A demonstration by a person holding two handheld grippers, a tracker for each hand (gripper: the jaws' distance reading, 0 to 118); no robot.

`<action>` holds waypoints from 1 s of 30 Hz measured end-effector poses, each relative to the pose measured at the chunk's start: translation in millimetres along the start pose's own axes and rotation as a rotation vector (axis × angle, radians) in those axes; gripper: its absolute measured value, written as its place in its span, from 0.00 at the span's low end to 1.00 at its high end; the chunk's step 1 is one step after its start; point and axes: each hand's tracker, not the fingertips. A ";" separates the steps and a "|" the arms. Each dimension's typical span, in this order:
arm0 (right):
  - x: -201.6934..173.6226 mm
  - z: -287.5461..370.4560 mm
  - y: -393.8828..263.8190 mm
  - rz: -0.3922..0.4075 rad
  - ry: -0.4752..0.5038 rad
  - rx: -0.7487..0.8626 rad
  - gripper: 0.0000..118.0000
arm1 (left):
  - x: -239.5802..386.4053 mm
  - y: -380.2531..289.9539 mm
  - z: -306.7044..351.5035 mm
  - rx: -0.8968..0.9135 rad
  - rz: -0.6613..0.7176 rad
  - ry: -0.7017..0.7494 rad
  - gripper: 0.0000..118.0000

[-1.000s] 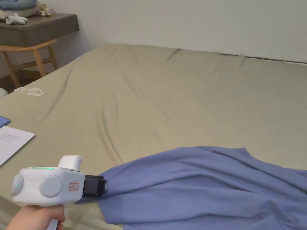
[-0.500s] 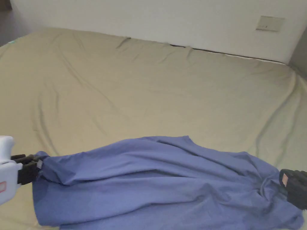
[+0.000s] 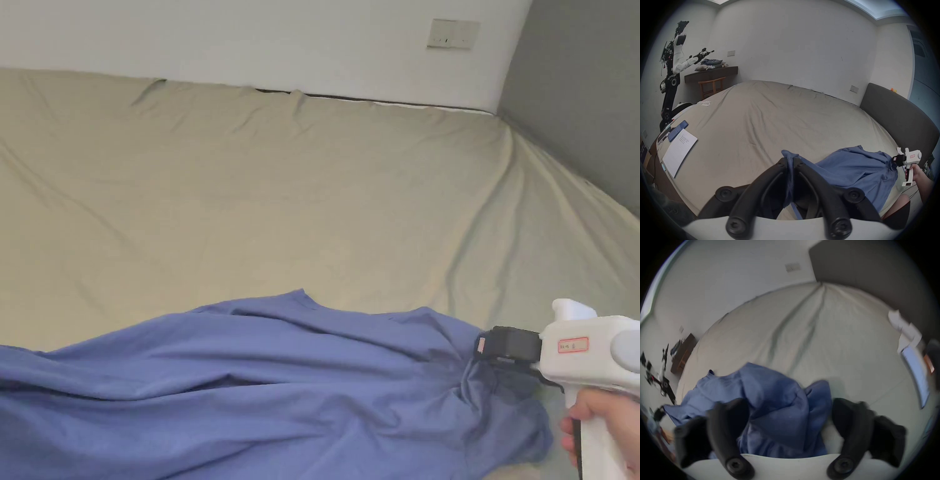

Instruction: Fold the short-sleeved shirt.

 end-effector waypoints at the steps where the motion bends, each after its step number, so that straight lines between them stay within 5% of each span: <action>1: 3.0 -10.8 -3.6 -0.027 0.017 -0.044 0.66 | -1.0 0.1 -4.2 -0.006 -0.001 -0.002 0.04; 2: 4.4 -17.5 -7.4 0.031 -0.100 0.010 0.62 | 0.1 0.0 -5.9 -0.012 -0.001 -0.007 0.04; 3: -6.4 -8.0 -13.3 0.160 -0.060 0.105 0.53 | 1.9 -0.4 -7.5 -0.016 0.001 -0.007 0.04; 5: -13.2 -1.2 -26.8 0.220 -0.114 0.036 0.13 | 1.2 -1.5 -9.9 -0.027 0.006 -0.010 0.04; 8: -9.8 19.1 -32.6 0.075 0.023 0.053 0.13 | 4.6 2.9 -1.8 -0.022 0.000 -0.004 0.04; 19: -36.0 194.9 -0.6 0.114 0.206 0.452 0.13 | -2.5 91.3 79.6 0.171 -0.047 -0.044 0.04; 23: -54.0 257.8 32.5 0.207 0.155 0.622 0.13 | -10.8 143.4 101.0 0.253 -0.015 -0.009 0.04; 30: -89.0 286.5 112.0 0.242 0.019 0.763 0.13 | -15.3 225.0 87.3 0.347 -0.014 0.075 0.04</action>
